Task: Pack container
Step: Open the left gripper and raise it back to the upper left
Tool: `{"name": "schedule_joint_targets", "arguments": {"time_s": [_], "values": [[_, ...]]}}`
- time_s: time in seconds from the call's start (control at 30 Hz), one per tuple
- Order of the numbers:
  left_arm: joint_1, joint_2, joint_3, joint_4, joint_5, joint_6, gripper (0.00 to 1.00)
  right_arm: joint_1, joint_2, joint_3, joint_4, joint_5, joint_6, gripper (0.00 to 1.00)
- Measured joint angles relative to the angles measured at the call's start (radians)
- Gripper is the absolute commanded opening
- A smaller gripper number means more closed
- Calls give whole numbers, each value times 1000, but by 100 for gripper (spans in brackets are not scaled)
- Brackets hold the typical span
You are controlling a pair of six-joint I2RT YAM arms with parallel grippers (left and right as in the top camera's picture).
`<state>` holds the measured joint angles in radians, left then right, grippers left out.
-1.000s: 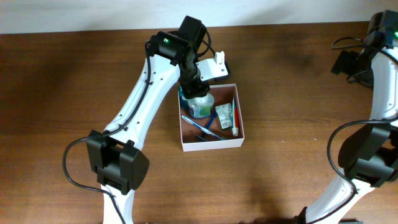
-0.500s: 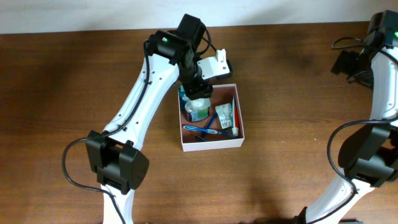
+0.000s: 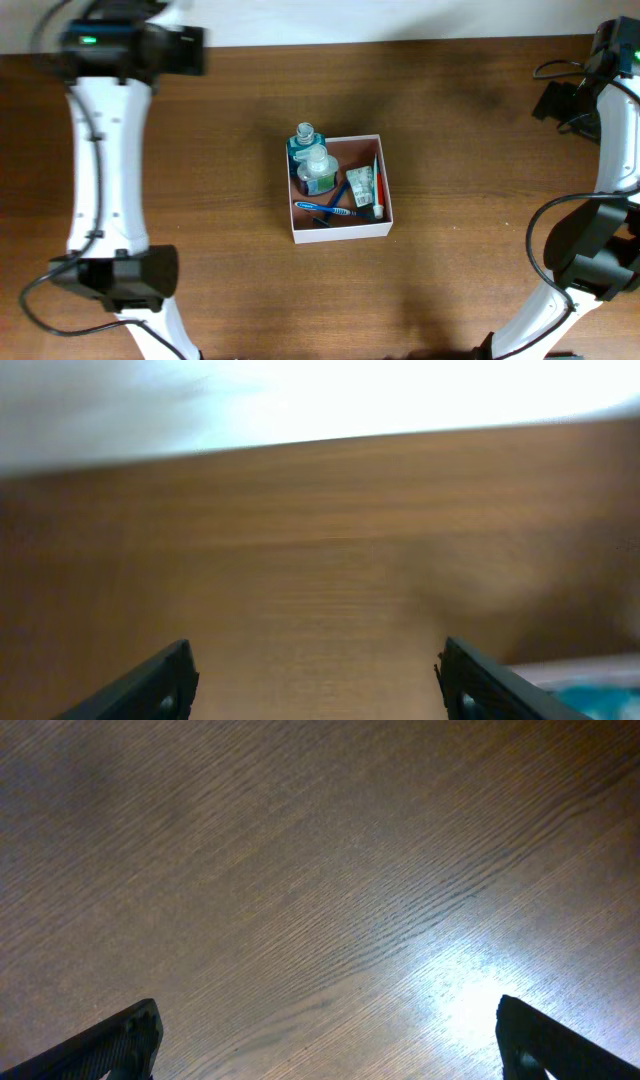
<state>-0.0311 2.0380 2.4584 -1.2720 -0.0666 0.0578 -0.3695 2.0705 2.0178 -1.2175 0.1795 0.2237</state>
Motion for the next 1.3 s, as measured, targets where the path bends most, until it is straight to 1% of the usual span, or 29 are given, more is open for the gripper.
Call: {"name": "schedule_joint_targets", "arguments": {"time_s": [0.07,0.13,0.27,1.3], "values": [[60,0,0,2,-2,-60,99,0,0,0,0,0,0,98],[85,0,0,-2,-1,-87,100,0,0,0,0,0,0,98],[95,0,0,-24,5,-118,99,0,0,0,0,0,0,98],[91,0,0,-25,10,-130,99,0,0,0,0,0,0,98]]}}
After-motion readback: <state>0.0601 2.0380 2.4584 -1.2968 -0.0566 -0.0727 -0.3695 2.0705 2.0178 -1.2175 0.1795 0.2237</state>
